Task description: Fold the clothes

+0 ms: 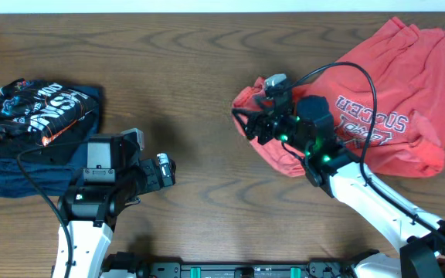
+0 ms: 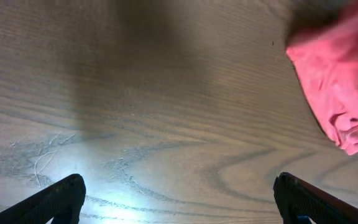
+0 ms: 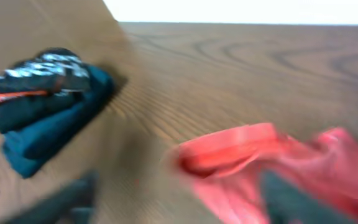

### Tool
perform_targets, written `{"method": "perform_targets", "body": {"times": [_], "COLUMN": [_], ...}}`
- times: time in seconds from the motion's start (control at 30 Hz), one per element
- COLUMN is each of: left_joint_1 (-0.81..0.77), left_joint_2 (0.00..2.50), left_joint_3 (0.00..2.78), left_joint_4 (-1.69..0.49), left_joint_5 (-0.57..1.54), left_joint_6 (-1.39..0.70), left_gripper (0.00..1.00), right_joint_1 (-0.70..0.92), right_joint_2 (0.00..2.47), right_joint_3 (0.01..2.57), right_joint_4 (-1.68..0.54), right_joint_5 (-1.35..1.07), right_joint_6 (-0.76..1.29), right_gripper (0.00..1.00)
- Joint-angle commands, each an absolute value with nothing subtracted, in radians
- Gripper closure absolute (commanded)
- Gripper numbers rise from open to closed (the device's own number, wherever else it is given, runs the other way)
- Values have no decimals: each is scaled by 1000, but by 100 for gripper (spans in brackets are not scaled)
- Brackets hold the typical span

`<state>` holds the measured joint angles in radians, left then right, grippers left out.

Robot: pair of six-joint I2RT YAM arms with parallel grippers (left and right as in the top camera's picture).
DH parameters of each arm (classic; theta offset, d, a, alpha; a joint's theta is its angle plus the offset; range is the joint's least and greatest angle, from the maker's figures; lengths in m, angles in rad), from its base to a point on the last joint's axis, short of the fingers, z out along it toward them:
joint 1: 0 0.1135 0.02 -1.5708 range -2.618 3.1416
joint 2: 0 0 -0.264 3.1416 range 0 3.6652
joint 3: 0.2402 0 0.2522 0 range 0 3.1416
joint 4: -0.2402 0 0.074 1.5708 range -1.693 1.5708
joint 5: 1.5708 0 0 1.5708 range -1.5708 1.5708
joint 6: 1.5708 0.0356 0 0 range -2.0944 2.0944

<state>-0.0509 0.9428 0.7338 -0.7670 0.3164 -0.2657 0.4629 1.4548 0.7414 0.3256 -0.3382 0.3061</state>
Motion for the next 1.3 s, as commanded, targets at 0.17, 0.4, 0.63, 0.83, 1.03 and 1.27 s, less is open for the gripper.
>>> {"method": "perform_targets", "body": {"times": [0.17,0.4,0.63,0.83,1.03,1.27], "left_joint_1": [-54,-60,-162,-265,-363,-476], "left_joint_2": [947,989,1224,1493,1695,1850], "left_joint_3": [752,752,752,752,752,752], "left_joint_4": [-694,-489,-215,23,241,470], "left_joint_5": [329,343,398,398,411,364], "left_joint_6": [-278,-419,-478,-630,-748,-831], "left_gripper": [2,2,2,2,3,13], "right_joint_1": [296,90,-27,-74,-74,-74], "right_joint_2": [1396,1199,1027,975,978,978], "right_joint_3": [758,757,757,757,757,757], "right_joint_4": [220,-66,-363,-498,-540,-572], "right_joint_5": [-191,-133,-80,-48,-48,-48], "right_joint_6": [307,306,290,290,291,290], "right_gripper": [1,1,1,1,1,1]}}
